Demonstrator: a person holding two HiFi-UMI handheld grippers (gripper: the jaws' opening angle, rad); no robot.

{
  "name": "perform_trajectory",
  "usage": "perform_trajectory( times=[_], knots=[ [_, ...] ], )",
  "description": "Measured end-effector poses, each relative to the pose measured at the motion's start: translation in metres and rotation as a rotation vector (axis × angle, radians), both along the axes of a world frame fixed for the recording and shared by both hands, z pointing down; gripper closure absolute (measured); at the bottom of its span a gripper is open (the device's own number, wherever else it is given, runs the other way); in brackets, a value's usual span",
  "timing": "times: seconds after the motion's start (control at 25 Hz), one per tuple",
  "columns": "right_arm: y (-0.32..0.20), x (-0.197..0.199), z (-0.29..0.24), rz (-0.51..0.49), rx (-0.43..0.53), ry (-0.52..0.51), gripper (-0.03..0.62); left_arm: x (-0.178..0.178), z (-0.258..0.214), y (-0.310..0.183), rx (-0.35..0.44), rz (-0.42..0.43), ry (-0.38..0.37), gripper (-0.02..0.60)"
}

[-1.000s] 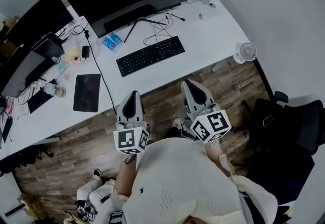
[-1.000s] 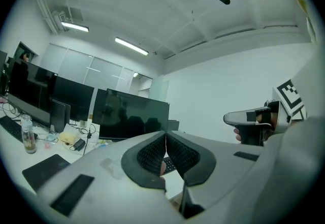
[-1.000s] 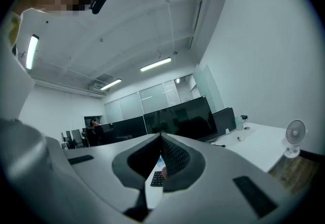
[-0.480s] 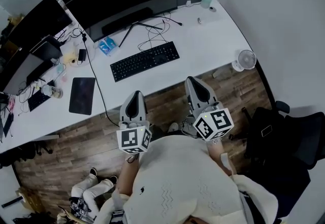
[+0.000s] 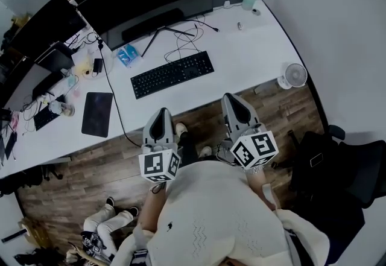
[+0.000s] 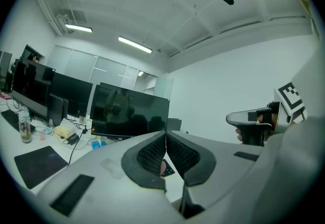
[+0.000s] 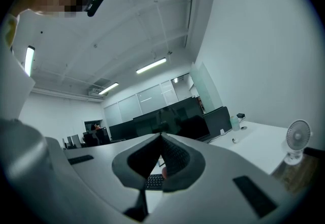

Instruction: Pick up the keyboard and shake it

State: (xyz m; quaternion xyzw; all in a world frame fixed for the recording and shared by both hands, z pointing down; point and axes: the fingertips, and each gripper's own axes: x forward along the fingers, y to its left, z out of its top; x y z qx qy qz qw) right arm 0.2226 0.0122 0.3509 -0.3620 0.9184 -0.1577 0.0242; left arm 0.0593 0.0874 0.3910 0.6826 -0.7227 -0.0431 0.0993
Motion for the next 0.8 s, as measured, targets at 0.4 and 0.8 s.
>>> perform_trajectory(
  times=[0.4,0.8],
  knots=[
    [-0.041,-0.019,-0.001,0.016,0.005,0.021,0.592,-0.022,0.0,-0.049,0.008,0.015,0.009,0.568],
    [-0.095,-0.071,0.002,-0.032,-0.007,0.07,0.592,-0.064,0.009,-0.105,-0.002,-0.011,0.035,0.568]
  ],
)
